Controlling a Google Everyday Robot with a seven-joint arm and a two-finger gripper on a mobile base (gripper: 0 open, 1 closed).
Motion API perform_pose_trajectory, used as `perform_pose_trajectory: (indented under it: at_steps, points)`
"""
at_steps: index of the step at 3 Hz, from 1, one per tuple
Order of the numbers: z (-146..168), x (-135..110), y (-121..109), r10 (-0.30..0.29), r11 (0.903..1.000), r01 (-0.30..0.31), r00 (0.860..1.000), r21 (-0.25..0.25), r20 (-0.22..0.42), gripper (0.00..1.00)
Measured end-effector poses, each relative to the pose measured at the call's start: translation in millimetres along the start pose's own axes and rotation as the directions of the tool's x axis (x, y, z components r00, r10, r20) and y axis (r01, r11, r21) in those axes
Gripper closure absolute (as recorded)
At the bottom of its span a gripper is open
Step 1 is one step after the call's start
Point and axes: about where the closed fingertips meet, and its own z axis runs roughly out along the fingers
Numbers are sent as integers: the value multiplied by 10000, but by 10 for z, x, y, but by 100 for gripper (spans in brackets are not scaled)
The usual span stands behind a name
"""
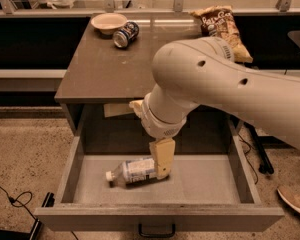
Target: Place blue plastic bottle into top drawer
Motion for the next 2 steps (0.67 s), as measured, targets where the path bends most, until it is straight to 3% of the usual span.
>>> perform_pose_trajectory:
  at_steps: [1, 2]
  points:
    - [-238, 76, 24, 91, 9981, -101, 9998, 606, 161, 0]
    - [-245, 81, 30, 93, 9980, -104, 9998, 618, 179, 0]
